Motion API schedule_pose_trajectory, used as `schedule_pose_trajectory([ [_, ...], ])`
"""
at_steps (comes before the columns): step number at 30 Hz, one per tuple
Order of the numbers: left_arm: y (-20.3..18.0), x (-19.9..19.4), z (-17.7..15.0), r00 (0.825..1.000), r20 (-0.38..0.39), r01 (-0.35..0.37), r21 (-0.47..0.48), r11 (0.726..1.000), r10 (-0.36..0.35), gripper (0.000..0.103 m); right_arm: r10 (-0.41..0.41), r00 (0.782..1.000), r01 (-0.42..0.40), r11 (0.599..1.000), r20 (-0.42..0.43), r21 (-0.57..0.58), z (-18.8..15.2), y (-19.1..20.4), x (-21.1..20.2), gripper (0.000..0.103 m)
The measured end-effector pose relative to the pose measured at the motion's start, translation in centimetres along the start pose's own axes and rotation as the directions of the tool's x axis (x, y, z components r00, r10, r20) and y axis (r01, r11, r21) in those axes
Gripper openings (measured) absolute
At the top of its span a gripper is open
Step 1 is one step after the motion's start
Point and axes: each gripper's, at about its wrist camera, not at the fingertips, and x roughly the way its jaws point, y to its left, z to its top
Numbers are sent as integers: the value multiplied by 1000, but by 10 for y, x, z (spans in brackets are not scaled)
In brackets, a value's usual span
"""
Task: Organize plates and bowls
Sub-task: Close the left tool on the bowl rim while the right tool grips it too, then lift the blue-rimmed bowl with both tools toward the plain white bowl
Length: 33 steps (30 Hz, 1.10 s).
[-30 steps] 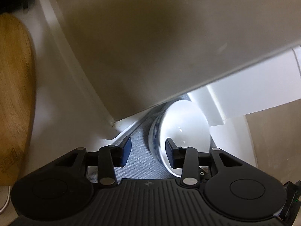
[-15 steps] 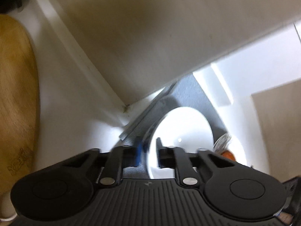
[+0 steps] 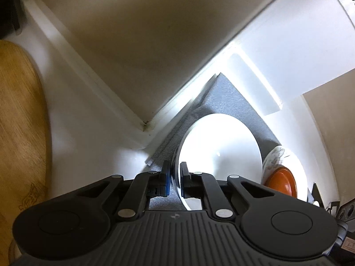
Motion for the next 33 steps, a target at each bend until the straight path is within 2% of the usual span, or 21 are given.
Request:
schedule_pose_trajectory([
  [3, -6, -13, 0, 1000, 21, 12, 15, 1000, -12, 9, 21, 999, -21, 1000, 34, 5, 0, -4, -10, 16],
  [7, -19, -28, -5, 999, 43, 15, 21, 1000, -16, 9, 41, 998, -41, 999, 38, 8, -1, 0, -26, 16],
  [12, -40, -50, -19, 997, 51, 47, 31, 998, -49, 10, 72, 995, -75, 996, 67, 43, -8, -6, -59, 16],
  [18, -79, -73, -38, 994, 74, 65, 134, 989, -75, 10, 109, 987, -118, 990, 118, 74, -24, -24, -105, 17],
  [22, -112, -71, -51, 994, 40, 89, 208, 974, -100, 10, 79, 982, -96, 991, 169, 94, -37, -42, -132, 18],
  [23, -109, -80, -52, 994, 23, 94, 230, 968, -102, 10, 70, 981, -91, 990, 183, 107, -40, -48, -140, 18],
  [26, -137, -72, -63, 994, -37, 112, 306, 945, -106, 10, 35, 974, -69, 987, 226, 146, -46, -68, -163, 18],
  [31, -193, -60, -79, 986, -95, 167, 435, 885, -139, 10, -28, 949, -35, 981, 314, 193, -45, -101, -207, 18],
  [33, -222, -53, -87, 984, -118, 173, 525, 834, -130, 10, -62, 936, -17, 975, 346, 221, -43, -114, -221, 18],
])
